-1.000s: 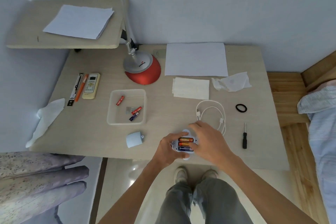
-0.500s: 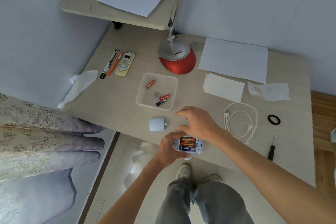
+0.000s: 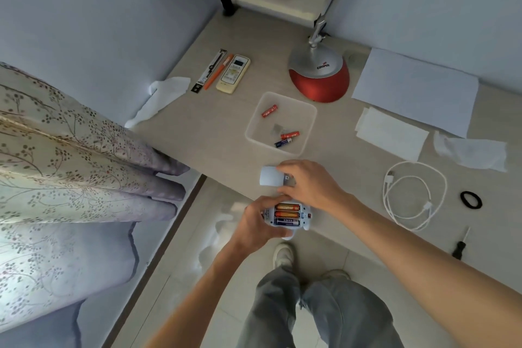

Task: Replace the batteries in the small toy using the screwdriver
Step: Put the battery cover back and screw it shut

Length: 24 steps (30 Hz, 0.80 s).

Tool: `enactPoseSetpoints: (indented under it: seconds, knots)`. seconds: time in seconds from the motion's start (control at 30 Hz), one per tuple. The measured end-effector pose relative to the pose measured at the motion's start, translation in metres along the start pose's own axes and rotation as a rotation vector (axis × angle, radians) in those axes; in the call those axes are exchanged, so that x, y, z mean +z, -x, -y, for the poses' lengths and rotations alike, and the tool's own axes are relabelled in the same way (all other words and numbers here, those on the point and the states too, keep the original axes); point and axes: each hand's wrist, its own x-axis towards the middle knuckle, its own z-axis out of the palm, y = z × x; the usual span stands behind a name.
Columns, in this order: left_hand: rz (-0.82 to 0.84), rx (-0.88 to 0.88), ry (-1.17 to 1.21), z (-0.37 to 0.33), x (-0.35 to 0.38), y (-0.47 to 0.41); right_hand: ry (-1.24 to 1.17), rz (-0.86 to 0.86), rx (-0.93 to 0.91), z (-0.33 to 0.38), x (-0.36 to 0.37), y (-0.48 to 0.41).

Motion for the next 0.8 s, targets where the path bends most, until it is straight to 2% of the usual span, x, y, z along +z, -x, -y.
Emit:
enactPoseSetpoints:
  seconds: [0.4, 0.6, 0.8]
  knots:
    - [-0.019, 0.016, 0.022, -0.002, -0.003, 0.004, 0.202, -0.029, -0.012, -0.005, 0.005, -0.024]
    - [-0.006, 0.01, 0.041, -0.002, -0.002, 0.005, 0.333, 0.052, -0.077, -0.009, 0.013, -0.036]
    - [0.008, -0.003, 0.051, -0.003, -0.003, 0.005, 0.363, 0.073, -0.121, -0.018, 0.013, -0.029]
